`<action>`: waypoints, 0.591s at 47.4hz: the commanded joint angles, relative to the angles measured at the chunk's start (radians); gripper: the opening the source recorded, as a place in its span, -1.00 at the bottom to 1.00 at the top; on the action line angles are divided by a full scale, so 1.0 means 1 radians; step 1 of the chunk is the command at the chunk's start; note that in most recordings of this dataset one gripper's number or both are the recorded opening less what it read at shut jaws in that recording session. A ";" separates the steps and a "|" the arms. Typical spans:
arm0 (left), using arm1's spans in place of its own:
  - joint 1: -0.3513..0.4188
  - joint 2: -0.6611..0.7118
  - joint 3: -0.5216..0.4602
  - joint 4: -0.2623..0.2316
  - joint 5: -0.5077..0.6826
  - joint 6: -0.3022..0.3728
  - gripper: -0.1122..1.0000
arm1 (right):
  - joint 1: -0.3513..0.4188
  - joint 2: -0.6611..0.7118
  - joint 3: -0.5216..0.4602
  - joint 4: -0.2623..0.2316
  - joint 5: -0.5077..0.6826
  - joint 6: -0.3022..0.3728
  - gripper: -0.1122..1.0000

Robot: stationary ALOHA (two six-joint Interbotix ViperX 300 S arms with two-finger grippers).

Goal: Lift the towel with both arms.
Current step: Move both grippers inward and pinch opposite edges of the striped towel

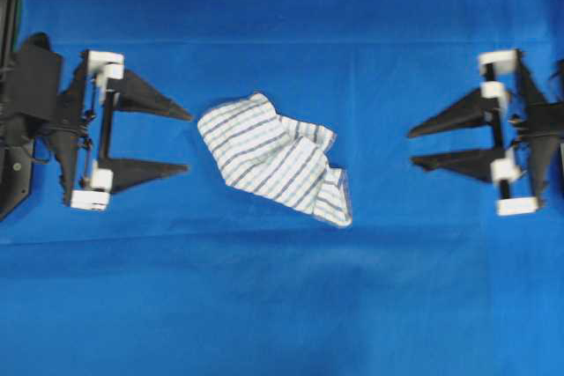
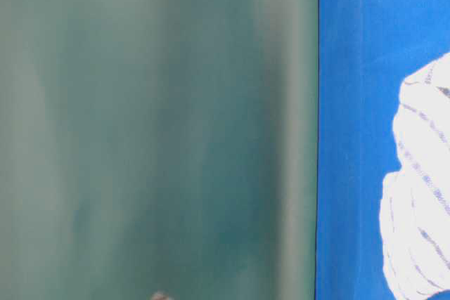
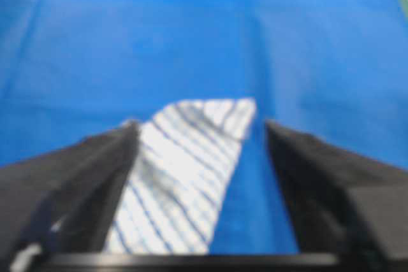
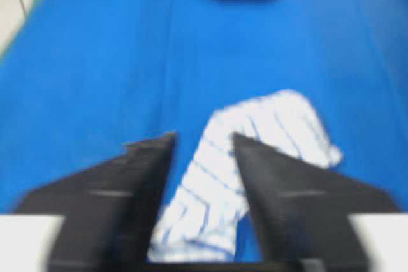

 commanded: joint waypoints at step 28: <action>-0.029 0.466 -0.129 -0.002 -0.008 0.003 0.84 | 0.046 0.505 -0.187 0.008 0.087 0.026 0.31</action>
